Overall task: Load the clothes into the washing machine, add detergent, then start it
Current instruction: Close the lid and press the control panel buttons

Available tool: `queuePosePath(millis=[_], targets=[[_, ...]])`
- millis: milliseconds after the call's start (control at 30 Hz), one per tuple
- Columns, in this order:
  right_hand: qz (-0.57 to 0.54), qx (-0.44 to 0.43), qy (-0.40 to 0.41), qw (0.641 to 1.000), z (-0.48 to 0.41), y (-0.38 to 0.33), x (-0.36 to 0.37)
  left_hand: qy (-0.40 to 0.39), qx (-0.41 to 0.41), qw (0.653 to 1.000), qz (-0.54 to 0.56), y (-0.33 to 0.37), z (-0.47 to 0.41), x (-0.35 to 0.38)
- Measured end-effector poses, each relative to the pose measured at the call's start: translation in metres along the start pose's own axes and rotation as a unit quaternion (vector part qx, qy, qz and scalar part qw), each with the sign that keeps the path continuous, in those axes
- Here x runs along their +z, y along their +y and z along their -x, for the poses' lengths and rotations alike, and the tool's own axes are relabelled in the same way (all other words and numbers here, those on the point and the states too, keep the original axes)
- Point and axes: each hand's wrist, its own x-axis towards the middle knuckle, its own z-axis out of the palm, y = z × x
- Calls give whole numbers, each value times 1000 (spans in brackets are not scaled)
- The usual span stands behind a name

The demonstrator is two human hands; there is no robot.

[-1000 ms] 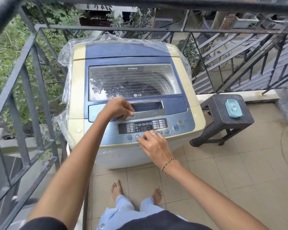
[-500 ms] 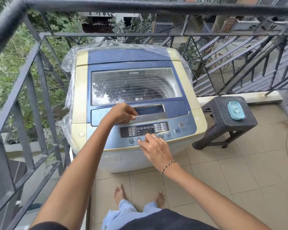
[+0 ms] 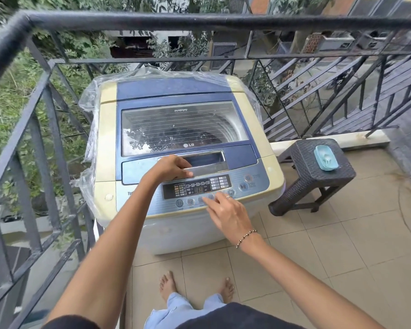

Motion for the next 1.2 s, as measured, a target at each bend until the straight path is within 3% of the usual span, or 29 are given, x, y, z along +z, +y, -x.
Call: queuePosePath(millis=[467, 1200], targets=[[30, 178, 38, 983, 16, 65, -22, -2, 6, 998, 61, -4, -3, 3], [20, 175, 51, 983, 3, 72, -19, -12, -12, 995, 94, -7, -12, 4]])
